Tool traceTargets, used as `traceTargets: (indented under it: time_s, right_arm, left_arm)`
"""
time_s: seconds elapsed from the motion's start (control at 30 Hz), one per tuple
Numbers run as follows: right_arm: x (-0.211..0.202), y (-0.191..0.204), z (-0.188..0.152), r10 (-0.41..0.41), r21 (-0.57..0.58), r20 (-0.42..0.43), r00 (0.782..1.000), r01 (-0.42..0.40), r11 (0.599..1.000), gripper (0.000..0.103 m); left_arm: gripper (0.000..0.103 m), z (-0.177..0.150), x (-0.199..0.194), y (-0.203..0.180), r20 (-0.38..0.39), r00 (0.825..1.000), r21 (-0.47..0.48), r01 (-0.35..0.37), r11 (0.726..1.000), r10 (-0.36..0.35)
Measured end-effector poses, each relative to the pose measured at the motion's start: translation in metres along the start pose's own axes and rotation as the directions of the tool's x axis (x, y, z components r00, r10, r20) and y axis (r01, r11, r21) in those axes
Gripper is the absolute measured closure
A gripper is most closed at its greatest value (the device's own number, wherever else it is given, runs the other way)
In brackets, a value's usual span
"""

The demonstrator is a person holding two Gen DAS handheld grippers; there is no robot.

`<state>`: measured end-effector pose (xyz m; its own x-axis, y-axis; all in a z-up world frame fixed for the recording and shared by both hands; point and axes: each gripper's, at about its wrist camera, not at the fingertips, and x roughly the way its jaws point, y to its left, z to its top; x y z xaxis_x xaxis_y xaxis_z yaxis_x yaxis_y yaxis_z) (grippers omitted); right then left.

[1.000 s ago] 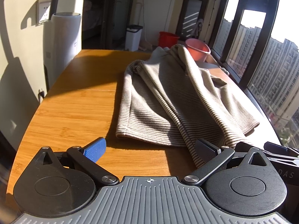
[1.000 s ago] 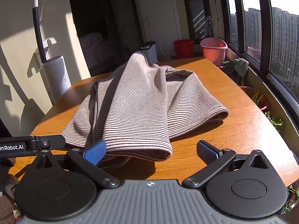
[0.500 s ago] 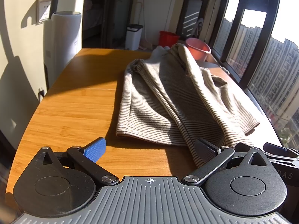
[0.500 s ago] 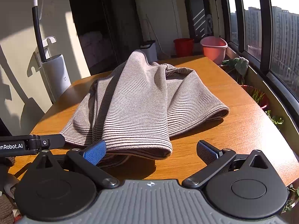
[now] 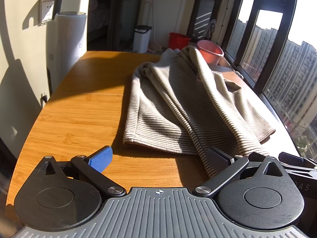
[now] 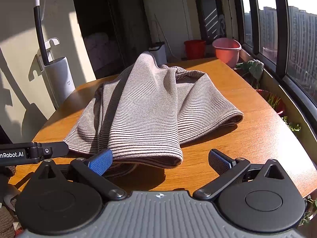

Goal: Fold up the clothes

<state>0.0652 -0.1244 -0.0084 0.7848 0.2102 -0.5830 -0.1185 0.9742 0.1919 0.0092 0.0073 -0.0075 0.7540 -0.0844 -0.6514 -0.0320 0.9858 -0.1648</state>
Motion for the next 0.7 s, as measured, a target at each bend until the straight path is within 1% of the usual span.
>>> traceTargets:
  time_s: [0.7]
  right_arm:
    - [0.0005, -0.0015, -0.0019, 0.000, -0.001, -0.005, 1.000, 0.000, 1.000, 0.000]
  left_arm:
    - [0.000, 0.0005, -0.0004, 0.0010, -0.004, 1.000, -0.001, 0.000, 1.000, 0.000]
